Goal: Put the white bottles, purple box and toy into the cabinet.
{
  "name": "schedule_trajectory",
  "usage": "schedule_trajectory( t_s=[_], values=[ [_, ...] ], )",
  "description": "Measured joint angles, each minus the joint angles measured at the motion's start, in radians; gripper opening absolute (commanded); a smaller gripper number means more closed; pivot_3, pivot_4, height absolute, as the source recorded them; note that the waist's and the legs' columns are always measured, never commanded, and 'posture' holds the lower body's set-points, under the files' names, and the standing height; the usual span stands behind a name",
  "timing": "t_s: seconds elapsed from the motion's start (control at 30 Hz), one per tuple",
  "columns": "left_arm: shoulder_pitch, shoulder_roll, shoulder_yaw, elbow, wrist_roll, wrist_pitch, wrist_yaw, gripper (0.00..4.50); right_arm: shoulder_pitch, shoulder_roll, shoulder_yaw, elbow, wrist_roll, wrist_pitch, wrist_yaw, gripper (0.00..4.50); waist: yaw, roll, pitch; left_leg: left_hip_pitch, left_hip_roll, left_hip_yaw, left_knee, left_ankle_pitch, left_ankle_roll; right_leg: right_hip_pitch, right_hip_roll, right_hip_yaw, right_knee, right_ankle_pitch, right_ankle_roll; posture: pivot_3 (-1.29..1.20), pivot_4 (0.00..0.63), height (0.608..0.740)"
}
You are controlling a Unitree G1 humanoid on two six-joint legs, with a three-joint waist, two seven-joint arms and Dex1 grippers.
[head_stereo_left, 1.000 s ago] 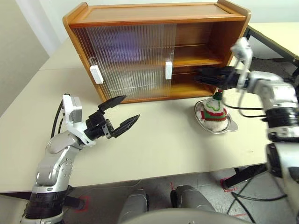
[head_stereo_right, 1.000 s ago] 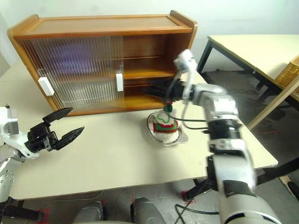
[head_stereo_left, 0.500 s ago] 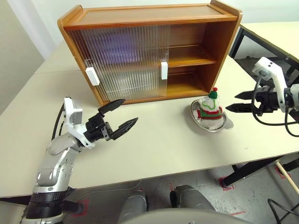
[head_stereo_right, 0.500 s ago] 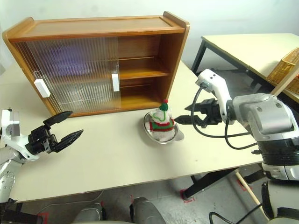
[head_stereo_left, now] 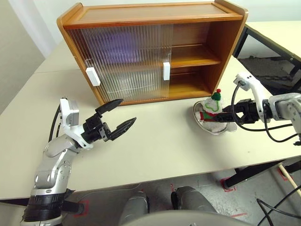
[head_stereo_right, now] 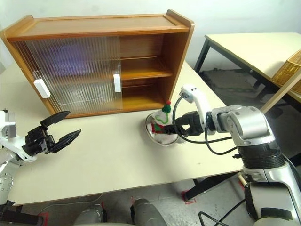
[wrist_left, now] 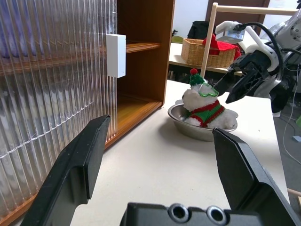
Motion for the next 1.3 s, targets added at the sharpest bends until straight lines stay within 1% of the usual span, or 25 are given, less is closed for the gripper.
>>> schedule_trajectory(
  t_s=[0.13, 0.33, 0.37, 0.47, 0.53, 0.6, 0.63, 0.7, 0.8, 0.97, 1.2, 1.3],
  values=[
    [-0.001, 0.000, -0.001, 0.000, 0.001, 0.000, -0.002, 4.50, 0.019, 0.055, -0.006, 0.000, 0.001, 0.000, -0.054, 4.48, 0.000, 0.000, 0.000, 0.000, 0.000, 0.000, 0.000, 0.000, 0.000, 0.000, 0.000, 0.000, 0.000, 0.000, 0.000, -0.14, 0.011, 0.740],
    [-0.002, 0.000, -0.002, 0.000, 0.002, 0.000, -0.002, 4.50, 0.026, 0.060, -0.002, 0.000, -0.001, -0.019, -0.078, 4.48, 0.000, 0.000, 0.000, 0.001, 0.000, 0.000, 0.001, 0.000, 0.000, 0.001, 0.000, 0.000, 0.000, 0.001, 0.000, -0.14, 0.012, 0.740],
    [-0.002, 0.000, -0.002, 0.000, 0.002, 0.000, -0.001, 4.50, 0.026, 0.062, -0.002, 0.001, -0.001, -0.024, -0.082, 4.30, 0.000, 0.000, 0.000, 0.001, 0.000, 0.000, 0.001, 0.000, 0.000, 0.001, 0.000, 0.000, 0.000, 0.001, 0.000, -0.14, 0.014, 0.740],
    [-0.002, 0.003, -0.002, -0.002, 0.001, 0.003, 0.000, 4.50, 0.023, 0.113, -0.010, 0.026, -0.013, -0.046, -0.135, 3.52, -0.002, -0.001, -0.001, 0.001, 0.001, 0.000, 0.001, 0.000, 0.000, 0.001, 0.001, 0.000, 0.000, 0.001, 0.000, -0.14, 0.016, 0.740],
    [-0.002, 0.004, -0.002, -0.004, 0.001, 0.004, 0.004, 4.50, 0.023, 0.130, -0.010, 0.051, -0.024, -0.062, -0.168, 2.76, -0.002, -0.001, -0.001, 0.001, 0.001, 0.000, 0.001, 0.000, 0.000, 0.000, 0.000, 0.000, 0.000, 0.001, 0.000, -0.14, 0.017, 0.740],
    [-0.002, 0.005, -0.002, -0.005, 0.001, 0.005, 0.008, 4.50, 0.023, 0.129, -0.011, 0.055, -0.028, -0.067, -0.175, 1.95, -0.001, -0.001, -0.001, 0.001, 0.001, -0.001, 0.000, 0.000, 0.000, 0.000, 0.001, 0.000, 0.000, 0.001, 0.000, -0.13, 0.018, 0.740],
    [-0.002, 0.005, -0.002, -0.005, 0.001, 0.005, 0.008, 4.50, 0.023, 0.129, -0.011, 0.054, -0.028, -0.068, -0.176, 1.66, -0.001, -0.001, -0.001, 0.001, 0.001, -0.001, 0.000, 0.000, 0.000, 0.000, 0.001, 0.000, 0.000, 0.001, 0.000, -0.13, 0.019, 0.740],
    [-0.001, 0.006, -0.002, -0.006, 0.001, 0.006, 0.009, 4.50, 0.023, 0.129, -0.012, 0.053, -0.027, -0.066, -0.178, 0.89, -0.001, -0.001, -0.001, 0.001, 0.001, -0.001, 0.000, 0.000, 0.000, 0.000, 0.001, 0.000, 0.000, 0.001, 0.000, -0.13, 0.019, 0.740],
    [-0.001, 0.006, -0.002, -0.007, 0.001, 0.007, 0.010, 4.50, 0.023, 0.129, -0.012, 0.042, -0.024, -0.057, -0.181, 0.06, -0.001, -0.001, -0.001, 0.001, 0.001, -0.001, 0.000, 0.000, 0.000, 0.000, 0.001, 0.000, 0.000, 0.001, 0.000, -0.13, 0.019, 0.740],
    [-0.001, 0.006, -0.002, -0.014, 0.001, 0.009, 0.017, 4.50, 0.020, 0.110, -0.012, 0.035, -0.006, -0.048, -0.168, 0.01, 0.000, -0.001, -0.001, 0.001, 0.001, -0.001, 0.000, 0.000, -0.001, 0.000, 0.001, 0.000, 0.000, 0.001, 0.000, -0.14, 0.017, 0.740],
    [-0.008, 0.006, -0.006, -0.038, 0.001, 0.033, 0.036, 4.50, -0.063, 0.056, -0.055, 0.036, 0.085, 0.039, -0.100, 0.01, 0.000, -0.001, -0.001, 0.000, 0.000, 0.000, 0.000, -0.001, -0.001, 0.000, 0.001, 0.000, 0.000, 0.000, -0.001, -0.15, 0.010, 0.740],
    [-0.012, 0.006, -0.006, -0.038, 0.001, 0.039, 0.038, 4.50, -0.083, 0.043, -0.059, 0.037, 0.106, 0.049, -0.092, 0.01, 0.000, -0.001, -0.001, 0.000, 0.001, 0.000, 0.000, -0.001, -0.001, 0.000, 0.001, 0.000, 0.000, 0.000, -0.001, -0.15, 0.010, 0.740]
  ],
)
